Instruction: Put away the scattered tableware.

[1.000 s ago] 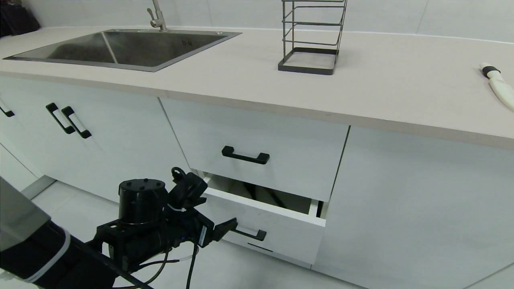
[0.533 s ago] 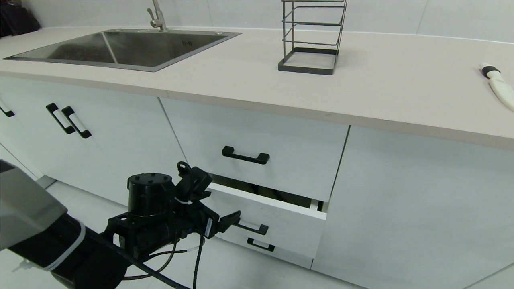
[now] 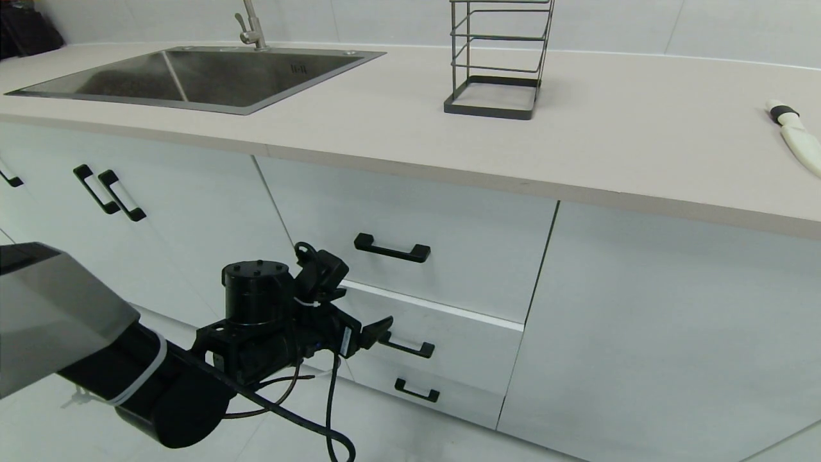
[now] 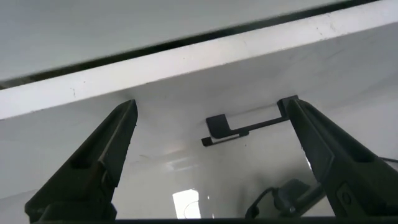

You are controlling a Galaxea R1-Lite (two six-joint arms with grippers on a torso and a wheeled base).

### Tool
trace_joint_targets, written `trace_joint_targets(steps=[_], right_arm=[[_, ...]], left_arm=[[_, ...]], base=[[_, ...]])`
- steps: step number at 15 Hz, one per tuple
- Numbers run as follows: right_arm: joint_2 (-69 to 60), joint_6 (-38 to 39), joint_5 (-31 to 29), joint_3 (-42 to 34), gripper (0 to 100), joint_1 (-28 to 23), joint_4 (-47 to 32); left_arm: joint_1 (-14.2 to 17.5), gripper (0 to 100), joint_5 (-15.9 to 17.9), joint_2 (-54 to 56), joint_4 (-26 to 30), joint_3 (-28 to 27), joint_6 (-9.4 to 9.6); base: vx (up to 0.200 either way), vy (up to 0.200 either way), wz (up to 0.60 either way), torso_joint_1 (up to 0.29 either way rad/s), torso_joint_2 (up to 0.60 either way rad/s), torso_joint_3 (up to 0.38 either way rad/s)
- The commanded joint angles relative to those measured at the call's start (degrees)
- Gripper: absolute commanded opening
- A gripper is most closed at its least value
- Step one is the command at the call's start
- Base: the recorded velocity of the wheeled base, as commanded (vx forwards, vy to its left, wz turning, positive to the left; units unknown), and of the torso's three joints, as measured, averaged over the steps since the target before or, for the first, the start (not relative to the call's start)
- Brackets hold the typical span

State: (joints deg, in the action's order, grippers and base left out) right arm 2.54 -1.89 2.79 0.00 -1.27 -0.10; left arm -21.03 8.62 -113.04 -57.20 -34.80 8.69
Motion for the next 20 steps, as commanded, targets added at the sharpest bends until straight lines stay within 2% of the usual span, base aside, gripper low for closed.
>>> trace_joint_targets(steps=[1, 6, 10, 13, 14, 15, 16, 18, 20], right_arm=[[0.1, 0.0, 0.0, 0.0, 100, -0.1, 0.0], [0.1, 0.0, 0.0, 0.0, 100, -0.1, 0.0], [0.1, 0.0, 0.0, 0.0, 100, -0.1, 0.0], [0.1, 0.8, -0.1, 0.0, 100, 0.0, 0.0], [-0.1, 0.9, -0.4, 0.0, 100, 0.0, 0.0], [-0.3, 0.9, -0.5, 0.0, 100, 0.1, 0.0], [-2.5, 1.4, -0.6, 0.0, 100, 1.0, 0.0], [-2.5, 1.5, -0.6, 0.0, 100, 1.0, 0.0], [-2.5, 1.5, -0.6, 0.0, 100, 1.0, 0.0]], left_arm=[[-0.1, 100, 0.0, -0.4, 0.1, -1.4, 0.01], [-0.1, 100, 0.0, -0.2, 0.1, -0.4, 0.01], [-0.6, 100, 0.0, 8.6, -2.3, 10.4, -0.08], [-0.6, 100, 0.0, 25.0, -2.0, 19.9, 0.01], [-0.6, 100, -0.1, 31.1, -1.8, 22.4, 0.19], [-0.6, 100, -0.1, 32.8, -1.6, 23.2, 0.19], [-0.6, 100, -0.4, 41.5, -0.2, 26.6, 0.45], [-0.2, 100, -0.6, 51.4, 1.9, 28.7, 0.54], [1.6, 100, -1.1, 59.3, 4.9, 28.9, 0.54]], base=[[0.000, 0.000, 0.00, 0.000, 0.00, 0.000], [0.000, 0.000, 0.00, 0.000, 0.00, 0.000], [0.000, 0.000, 0.00, 0.000, 0.00, 0.000], [0.000, 0.000, 0.00, 0.000, 0.00, 0.000], [0.000, 0.000, 0.00, 0.000, 0.00, 0.000], [0.000, 0.000, 0.00, 0.000, 0.00, 0.000], [0.000, 0.000, 0.00, 0.000, 0.00, 0.000], [0.000, 0.000, 0.00, 0.000, 0.00, 0.000], [0.000, 0.000, 0.00, 0.000, 0.00, 0.000]])
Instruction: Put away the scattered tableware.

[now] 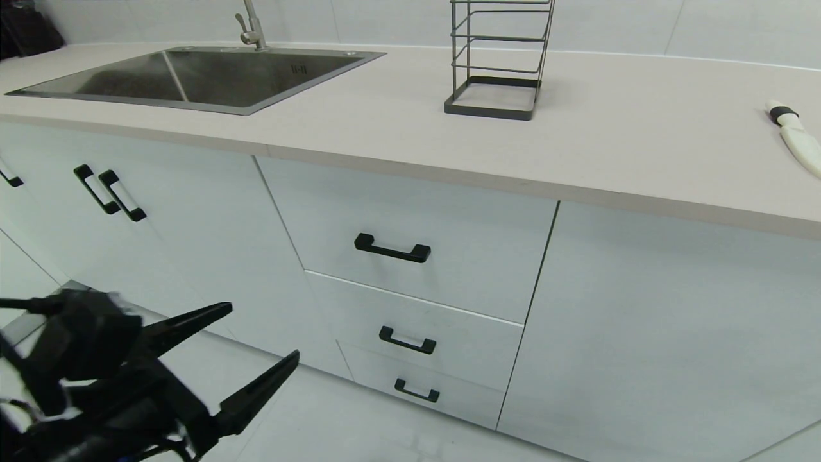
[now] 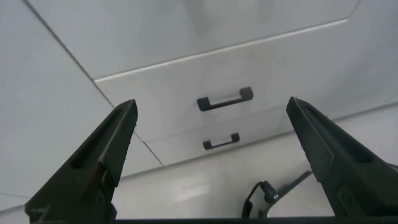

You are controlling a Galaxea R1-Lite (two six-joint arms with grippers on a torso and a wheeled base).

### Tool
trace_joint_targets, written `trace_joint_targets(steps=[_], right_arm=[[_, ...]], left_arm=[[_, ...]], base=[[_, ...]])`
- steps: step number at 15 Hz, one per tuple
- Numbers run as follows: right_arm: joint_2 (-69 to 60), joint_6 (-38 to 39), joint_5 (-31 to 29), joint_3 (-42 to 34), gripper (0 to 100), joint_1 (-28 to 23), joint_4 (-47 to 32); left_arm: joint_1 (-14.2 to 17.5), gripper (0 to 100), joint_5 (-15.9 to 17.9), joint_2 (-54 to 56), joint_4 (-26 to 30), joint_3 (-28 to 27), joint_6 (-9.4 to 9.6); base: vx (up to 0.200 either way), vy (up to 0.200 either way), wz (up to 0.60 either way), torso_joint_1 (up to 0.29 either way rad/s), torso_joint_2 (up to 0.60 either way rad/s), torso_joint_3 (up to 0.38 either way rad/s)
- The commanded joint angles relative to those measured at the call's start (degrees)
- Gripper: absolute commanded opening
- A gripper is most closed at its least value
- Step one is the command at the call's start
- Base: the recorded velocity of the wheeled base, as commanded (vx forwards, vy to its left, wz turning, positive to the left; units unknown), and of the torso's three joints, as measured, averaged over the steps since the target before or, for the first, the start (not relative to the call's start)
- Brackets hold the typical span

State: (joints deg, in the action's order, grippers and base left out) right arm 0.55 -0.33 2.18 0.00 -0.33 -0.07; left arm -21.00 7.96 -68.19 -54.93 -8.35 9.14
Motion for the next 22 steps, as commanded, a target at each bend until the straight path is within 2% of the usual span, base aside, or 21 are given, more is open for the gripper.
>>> trace_joint_targets(steps=[1, 4, 5, 6, 7, 8, 9, 10, 12, 13, 15, 17, 18, 20, 22], right_arm=[[-0.5, 0.0, 0.0, 0.0, 100, 0.1, 0.0], [-0.5, 0.0, 0.0, 0.0, 100, 0.1, 0.0], [-0.5, 0.0, 0.0, 0.0, 100, 0.1, 0.0], [-0.5, 0.0, 0.0, 0.0, 100, 0.1, 0.0], [-0.5, 0.0, 0.0, 0.0, 100, 0.1, 0.0], [-0.5, 0.0, 0.0, 0.0, 100, 0.1, 0.0], [-0.5, 0.0, 0.0, 0.0, 100, 0.1, 0.0], [-0.5, 0.0, 0.0, 0.0, 100, 0.1, 0.0], [-0.5, 0.0, 0.0, 0.0, 100, 0.1, 0.0], [-0.5, 0.0, 0.0, 0.0, 100, 0.1, 0.0], [-0.5, 0.0, 0.0, 0.0, 100, 0.1, 0.0], [-0.5, 0.0, 0.0, 0.0, 100, 0.1, 0.0], [-0.5, 0.0, 0.0, 0.0, 100, 0.1, 0.0], [-0.5, -0.1, 0.0, 0.0, 100, 0.1, 0.0], [-0.5, -0.1, 0.0, 0.0, 100, 0.1, 0.0]], left_arm=[[3.3, 100, -0.6, 19.1, 5.0, 2.6, 0.09], [9.4, 100, -1.5, 35.9, 18.0, 6.8, 0.17], [9.4, 100, -1.5, 35.9, 18.0, 6.8, 0.17], [10.1, 100, -1.7, 47.3, 31.1, 7.2, 0.09], [10.2, 100, -1.8, 50.2, 34.7, 6.9, 0.09], [10.7, 100, -3.0, 57.7, 43.9, 6.6, 0.09], [11.6, 100, -4.4, 62.5, 50.4, 6.4, 0.00], [12.4, 100, -5.1, 62.8, 53.1, 7.1, -0.44], [14.1, 100, -5.3, 62.7, 53.0, 8.3, -2.11], [14.6, 100, -5.4, 62.7, 53.2, 8.3, -2.29], [17.7, 100, -8.4, 63.1, 54.5, 8.4, -4.84], [21.6, 100, -8.6, 65.0, 54.7, 8.4, -5.01], [22.1, 100, -8.6, 66.0, 54.6, 8.4, -5.10], [21.2, 100, -8.0, 68.2, 54.8, 8.4, -7.12], [21.2, 100, -7.8, 68.2, 54.8, 8.4, -7.21]], base=[[0.000, 0.000, 0.00, 0.000, 0.00, 0.000], [0.000, 0.000, -0.60, 0.001, 0.00, -0.001], [0.000, 0.000, -0.60, -0.002, 0.00, 0.002], [0.000, 0.000, -0.60, -0.002, 0.00, 0.017], [0.000, 0.000, -0.60, 0.007, 0.00, 0.002], [0.000, 0.000, 0.00, 0.000, 0.00, 0.000], [0.000, 0.000, 0.00, 0.000, 0.00, 0.000], [0.000, 0.000, 0.00, 0.000, 0.00, 0.000], [0.000, 0.000, 0.00, 0.000, 0.00, 0.000], [0.000, 0.000, 0.00, 0.000, 0.00, 0.000], [0.000, 0.000, 0.00, 0.000, 0.00, 0.000], [0.000, 0.000, 0.00, 0.000, 0.00, 0.000], [0.000, 0.000, 0.00, 0.000, 0.00, 0.000], [0.000, 0.000, 0.00, 0.000, 0.00, 0.000], [0.000, 0.000, 0.00, 0.000, 0.00, 0.000]])
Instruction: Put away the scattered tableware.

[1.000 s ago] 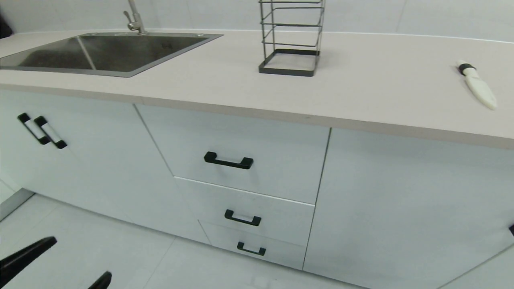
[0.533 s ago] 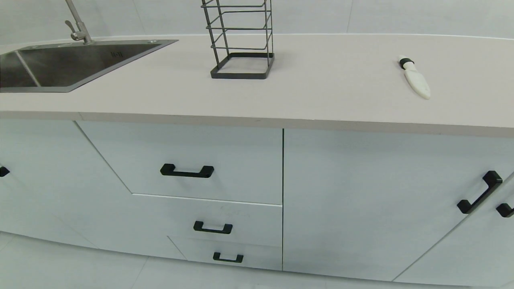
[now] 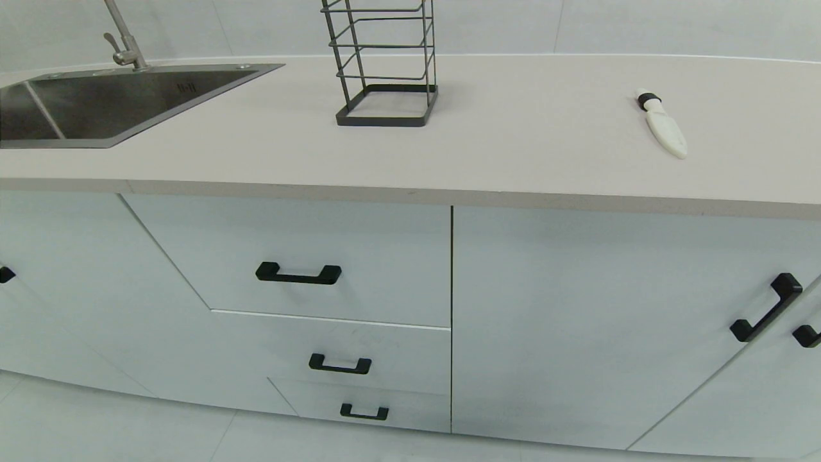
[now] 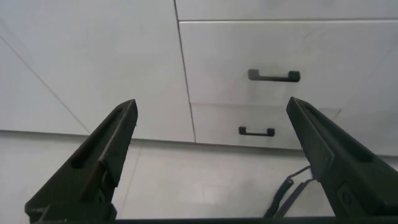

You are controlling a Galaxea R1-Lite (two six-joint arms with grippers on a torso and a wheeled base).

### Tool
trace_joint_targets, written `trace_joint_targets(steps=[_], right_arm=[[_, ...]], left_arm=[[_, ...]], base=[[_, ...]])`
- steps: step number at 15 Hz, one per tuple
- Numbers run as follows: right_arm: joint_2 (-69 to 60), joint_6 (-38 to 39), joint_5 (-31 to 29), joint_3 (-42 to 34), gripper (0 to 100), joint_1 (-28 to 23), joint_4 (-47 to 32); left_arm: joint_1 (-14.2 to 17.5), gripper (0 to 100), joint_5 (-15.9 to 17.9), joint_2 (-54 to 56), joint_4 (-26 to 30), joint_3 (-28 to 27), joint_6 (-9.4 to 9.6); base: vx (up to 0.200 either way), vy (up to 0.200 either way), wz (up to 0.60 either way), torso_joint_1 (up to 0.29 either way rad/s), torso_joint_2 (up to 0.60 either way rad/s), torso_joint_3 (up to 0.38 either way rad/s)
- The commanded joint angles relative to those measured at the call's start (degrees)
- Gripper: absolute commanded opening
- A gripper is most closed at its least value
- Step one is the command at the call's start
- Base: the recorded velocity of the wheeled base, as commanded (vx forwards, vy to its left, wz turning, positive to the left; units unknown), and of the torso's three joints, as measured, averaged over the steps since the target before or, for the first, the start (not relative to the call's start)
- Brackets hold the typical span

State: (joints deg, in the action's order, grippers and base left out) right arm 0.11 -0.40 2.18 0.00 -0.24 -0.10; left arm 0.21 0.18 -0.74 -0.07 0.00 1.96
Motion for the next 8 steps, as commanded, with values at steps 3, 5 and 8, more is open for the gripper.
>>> trace_joint_targets(steps=[3, 5, 8], right_arm=[[-0.1, 0.1, -0.1, 0.0, 100, 0.0, 0.0], [-0.1, 0.1, -0.1, 0.0, 100, 0.0, 0.0], [-0.1, 0.1, -0.1, 0.0, 100, 0.0, 0.0]], left_arm=[[0.0, 100, -0.4, 0.7, 0.0, -0.1, -4.16], [0.0, 100, -0.4, 0.7, 0.0, -0.1, -3.90], [0.0, 100, -0.4, 0.7, 0.0, -0.1, -3.90]], base=[[0.000, 0.000, 0.00, 0.000, 0.00, 0.000], [0.000, 0.000, 0.00, 0.000, 0.00, 0.000], [0.000, 0.000, 0.00, 0.089, -0.11, -0.019]])
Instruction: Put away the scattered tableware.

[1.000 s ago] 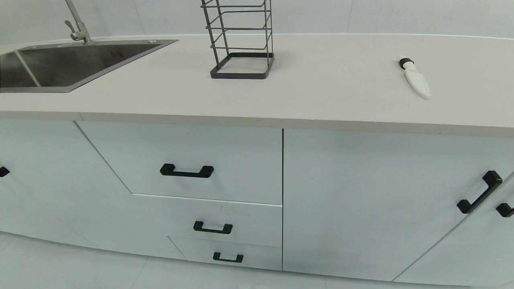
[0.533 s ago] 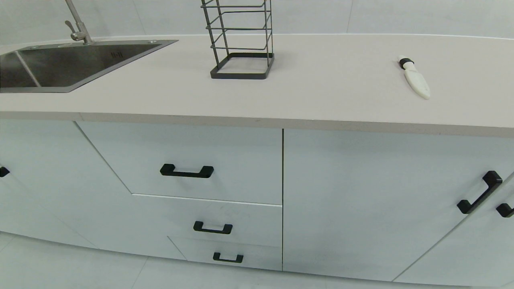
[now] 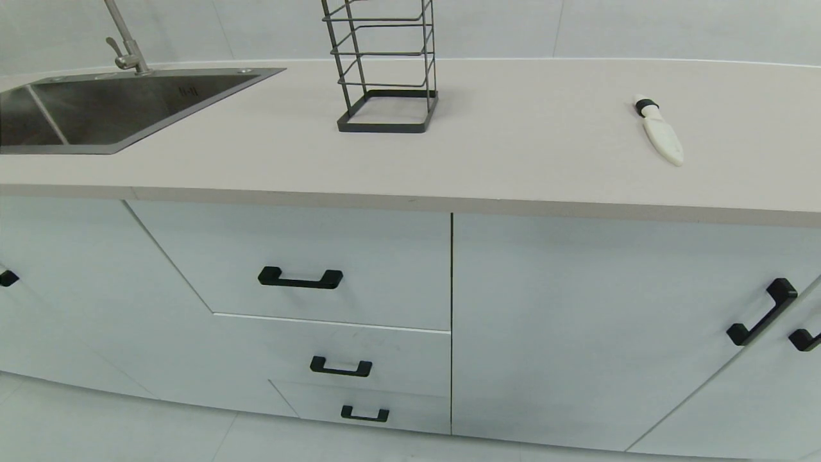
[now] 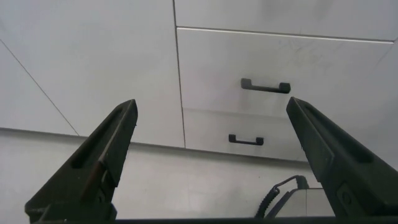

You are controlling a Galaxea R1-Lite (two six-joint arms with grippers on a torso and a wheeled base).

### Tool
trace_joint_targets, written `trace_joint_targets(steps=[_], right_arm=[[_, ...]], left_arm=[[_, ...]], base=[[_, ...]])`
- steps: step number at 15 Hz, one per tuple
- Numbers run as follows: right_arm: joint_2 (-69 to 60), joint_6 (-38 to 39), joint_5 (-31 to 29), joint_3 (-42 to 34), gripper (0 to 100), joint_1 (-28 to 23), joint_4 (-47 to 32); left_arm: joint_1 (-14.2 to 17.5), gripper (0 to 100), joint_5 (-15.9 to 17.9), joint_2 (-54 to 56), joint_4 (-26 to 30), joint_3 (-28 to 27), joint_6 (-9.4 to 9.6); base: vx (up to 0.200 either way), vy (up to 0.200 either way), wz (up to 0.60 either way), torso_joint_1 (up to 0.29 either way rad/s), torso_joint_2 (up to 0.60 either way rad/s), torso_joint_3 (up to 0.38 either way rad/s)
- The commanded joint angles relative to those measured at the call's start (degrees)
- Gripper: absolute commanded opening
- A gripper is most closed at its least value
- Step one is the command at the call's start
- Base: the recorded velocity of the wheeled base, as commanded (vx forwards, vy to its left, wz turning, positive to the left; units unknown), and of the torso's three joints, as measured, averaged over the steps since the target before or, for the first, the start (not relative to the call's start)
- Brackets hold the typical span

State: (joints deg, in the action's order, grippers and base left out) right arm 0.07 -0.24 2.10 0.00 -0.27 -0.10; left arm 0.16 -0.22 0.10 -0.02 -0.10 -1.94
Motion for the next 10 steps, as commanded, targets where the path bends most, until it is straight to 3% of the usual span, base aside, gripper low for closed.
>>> trace_joint_targets(steps=[1, 4, 10], right_arm=[[-0.1, 0.0, 0.0, 0.0, 100, 0.0, 0.0], [-0.1, 0.0, 0.0, 0.0, 100, 0.0, 0.0], [-0.1, 0.0, 0.0, 0.0, 100, 0.0, 0.0]], left_arm=[[0.0, 100, 0.0, -0.1, -0.1, 0.0, 0.09], [0.0, 100, 0.0, -0.1, -0.1, 0.0, 0.09], [0.0, 100, 0.0, -0.1, -0.1, 0.0, 0.09]], base=[[0.000, 0.000, 0.00, 0.198, -0.06, -0.066], [0.000, 0.000, 0.00, 0.250, -0.14, -0.162], [0.000, 0.000, 0.00, 0.214, -0.58, -0.198]])
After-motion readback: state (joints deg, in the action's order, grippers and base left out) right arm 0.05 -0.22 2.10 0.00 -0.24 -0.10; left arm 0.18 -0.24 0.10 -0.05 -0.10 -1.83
